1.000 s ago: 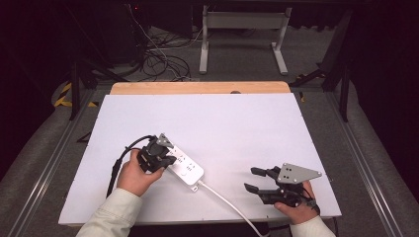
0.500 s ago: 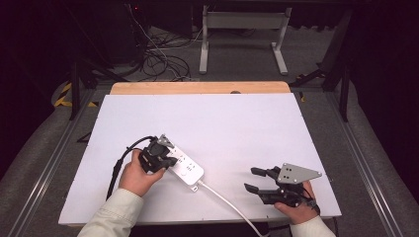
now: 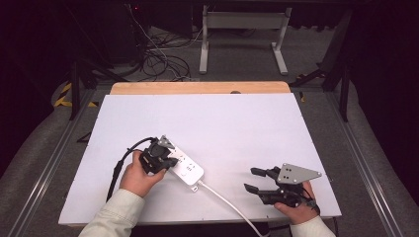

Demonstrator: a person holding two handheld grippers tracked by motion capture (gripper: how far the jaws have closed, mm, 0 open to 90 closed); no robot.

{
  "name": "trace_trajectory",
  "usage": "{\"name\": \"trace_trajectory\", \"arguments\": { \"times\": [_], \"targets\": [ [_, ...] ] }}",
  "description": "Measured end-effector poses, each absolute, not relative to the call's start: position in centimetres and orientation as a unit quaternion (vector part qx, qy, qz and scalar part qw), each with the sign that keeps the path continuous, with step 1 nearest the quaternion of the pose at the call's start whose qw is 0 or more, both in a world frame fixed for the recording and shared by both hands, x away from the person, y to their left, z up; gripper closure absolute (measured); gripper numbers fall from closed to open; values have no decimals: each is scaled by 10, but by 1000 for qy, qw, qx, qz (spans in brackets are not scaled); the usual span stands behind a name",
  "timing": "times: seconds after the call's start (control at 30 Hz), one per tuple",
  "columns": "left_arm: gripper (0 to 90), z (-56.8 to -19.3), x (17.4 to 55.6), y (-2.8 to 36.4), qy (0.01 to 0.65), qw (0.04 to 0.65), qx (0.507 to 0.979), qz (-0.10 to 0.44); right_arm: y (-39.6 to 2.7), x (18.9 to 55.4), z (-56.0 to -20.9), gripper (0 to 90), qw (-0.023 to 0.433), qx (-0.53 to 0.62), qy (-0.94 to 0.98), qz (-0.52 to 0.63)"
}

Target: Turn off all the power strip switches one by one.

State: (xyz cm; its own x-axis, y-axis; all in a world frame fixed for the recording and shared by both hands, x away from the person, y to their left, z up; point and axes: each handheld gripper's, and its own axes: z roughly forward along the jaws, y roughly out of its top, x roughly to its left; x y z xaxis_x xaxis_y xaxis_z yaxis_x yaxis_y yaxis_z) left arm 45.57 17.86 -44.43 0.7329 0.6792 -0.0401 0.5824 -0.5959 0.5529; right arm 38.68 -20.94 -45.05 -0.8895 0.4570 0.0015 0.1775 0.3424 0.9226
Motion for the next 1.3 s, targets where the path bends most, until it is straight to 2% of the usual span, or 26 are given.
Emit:
{"name": "trace_trajectory", "arguments": {
  "times": [0.83,0.87,0.93,1.3],
  "targets": [
    [900,-445,450,173,357,264,888,117,-209,386,-450,444,129,196,808,541],
    [900,-440,447,172,352,269,887,132,-209,386,-450,445,130,196,808,541],
    [900,-428,444,176,350,304,878,122,-210,386,-450,445,130,196,807,542],
    [900,-415,441,179,341,306,878,140,-209,387,-450,444,131,199,807,540]
  ]
}}
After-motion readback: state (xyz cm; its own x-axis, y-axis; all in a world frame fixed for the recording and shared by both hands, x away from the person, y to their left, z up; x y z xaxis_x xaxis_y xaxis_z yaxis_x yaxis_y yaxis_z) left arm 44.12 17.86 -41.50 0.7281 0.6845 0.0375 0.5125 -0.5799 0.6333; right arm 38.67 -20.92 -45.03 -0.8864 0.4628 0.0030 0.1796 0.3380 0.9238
